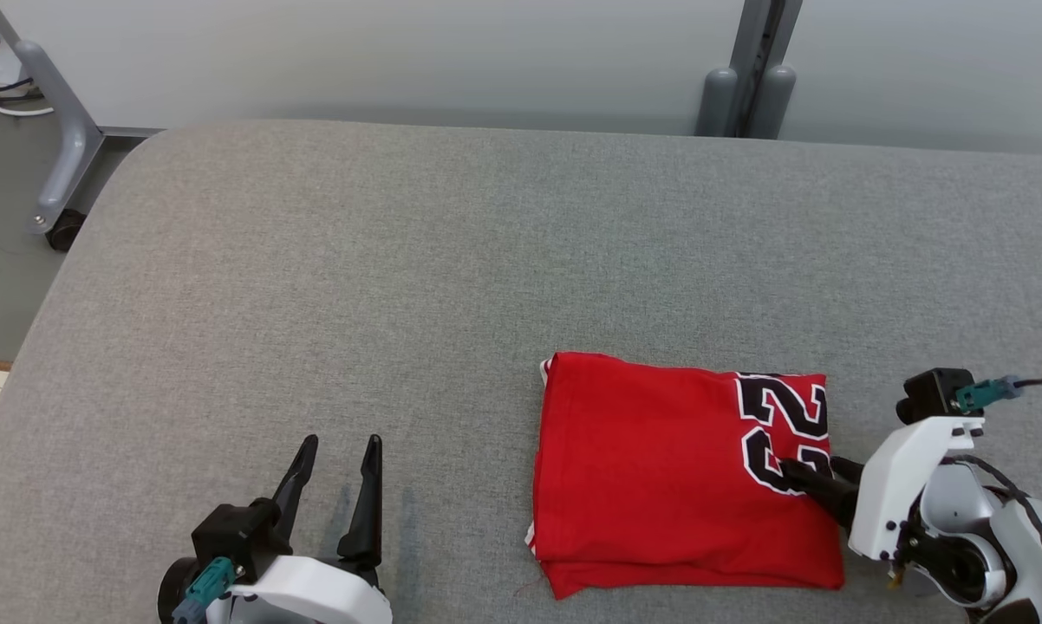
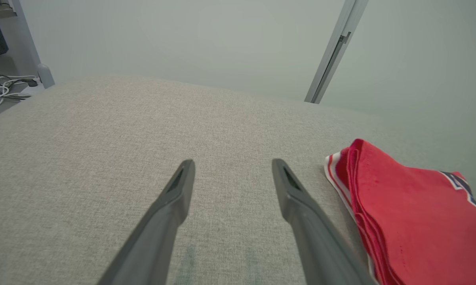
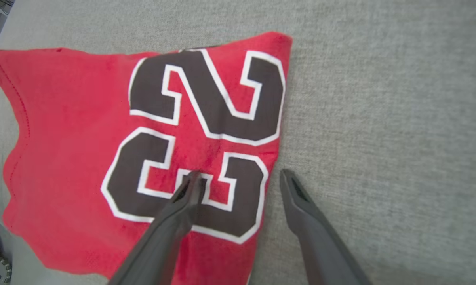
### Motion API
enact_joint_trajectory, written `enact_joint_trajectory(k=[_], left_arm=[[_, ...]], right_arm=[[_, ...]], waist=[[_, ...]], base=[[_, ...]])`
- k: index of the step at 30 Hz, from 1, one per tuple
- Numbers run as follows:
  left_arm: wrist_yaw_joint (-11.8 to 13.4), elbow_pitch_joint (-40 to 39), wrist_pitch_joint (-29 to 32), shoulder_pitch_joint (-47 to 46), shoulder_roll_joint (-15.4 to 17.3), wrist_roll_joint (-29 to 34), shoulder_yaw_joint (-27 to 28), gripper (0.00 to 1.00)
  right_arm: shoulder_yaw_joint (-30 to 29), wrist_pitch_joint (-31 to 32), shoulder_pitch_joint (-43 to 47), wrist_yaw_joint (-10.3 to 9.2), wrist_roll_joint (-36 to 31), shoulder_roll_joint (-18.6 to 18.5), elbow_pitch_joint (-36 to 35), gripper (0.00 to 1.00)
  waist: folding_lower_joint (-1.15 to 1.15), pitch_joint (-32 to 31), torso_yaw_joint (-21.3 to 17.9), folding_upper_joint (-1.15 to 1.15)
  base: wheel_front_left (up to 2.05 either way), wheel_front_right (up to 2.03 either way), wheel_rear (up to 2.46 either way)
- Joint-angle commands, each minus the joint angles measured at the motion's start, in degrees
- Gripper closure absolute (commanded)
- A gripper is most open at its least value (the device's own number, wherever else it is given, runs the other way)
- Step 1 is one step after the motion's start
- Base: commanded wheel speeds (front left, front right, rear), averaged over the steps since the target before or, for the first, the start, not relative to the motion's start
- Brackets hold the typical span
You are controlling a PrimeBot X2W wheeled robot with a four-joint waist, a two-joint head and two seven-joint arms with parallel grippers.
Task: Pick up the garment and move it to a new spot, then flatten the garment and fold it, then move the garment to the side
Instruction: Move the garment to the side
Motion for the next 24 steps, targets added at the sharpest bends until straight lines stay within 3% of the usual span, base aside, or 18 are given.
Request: enact_joint_trajectory(k=[1,2,3,4,6,7,15,24], left_arm=[[-0.2,0.1,-0.3,-1.1,0.1,0.5,0.2,0.0],[-0.3,0.1,-0.2,-1.2,0.1,0.6,0.3,0.0],[-0.4,0.1,-0.3,-1.3,0.1,0.6,0.3,0.0],[-0.5,0.1,-0.2,-1.4,0.1,0.7,0.4,0.0],[-0.5,0.2,-0.3,-1.5,0.0,0.8,0.5,0.0],[-0.6,0.2,-0.3,-1.5,0.0,0.8,0.5,0.0],[-0.4,0.3,-0.3,-1.3,0.0,1.3,0.9,0.0],[-0.7,0.1,-0.2,-1.3,0.1,1.8,0.6,0.0]], right_arm=[[0.7,-0.2,-0.8,0.01,0.4,0.4,1.4,0.0],[1.2,-0.5,-1.4,0.01,0.5,0.6,2.2,0.0],[1.8,-1.0,-2.1,0.01,0.4,0.7,3.0,0.11],[2.4,-1.4,-2.7,0.01,0.5,0.8,3.6,0.41],[3.8,-2.0,-3.8,0.01,0.8,0.9,4.8,0.7],[4.5,-2.5,-4.4,0.01,0.8,0.8,5.2,0.97],[8.0,-7.0,-7.4,0.0,2.3,-2.8,5.1,1.0],[8.8,-10.0,-9.1,0.0,1.9,-7.8,2.5,1.0]], waist=[[0.0,0.2,-0.2,0.0],[0.0,0.4,-0.3,0.0],[0.0,0.5,-0.4,0.0],[0.0,0.7,-0.5,0.0],[0.0,1.0,-0.7,0.0],[0.0,1.1,-0.8,0.0],[0.0,1.7,-3.0,0.0],[0.0,1.8,-9.4,0.0]], base=[[0.0,0.0,0.0],[0.0,0.0,0.0],[0.0,0.0,0.0],[0.0,0.0,0.0],[0.0,0.0,0.0],[0.0,0.0,0.0],[0.0,0.0,0.0],[0.0,0.0,0.0]])
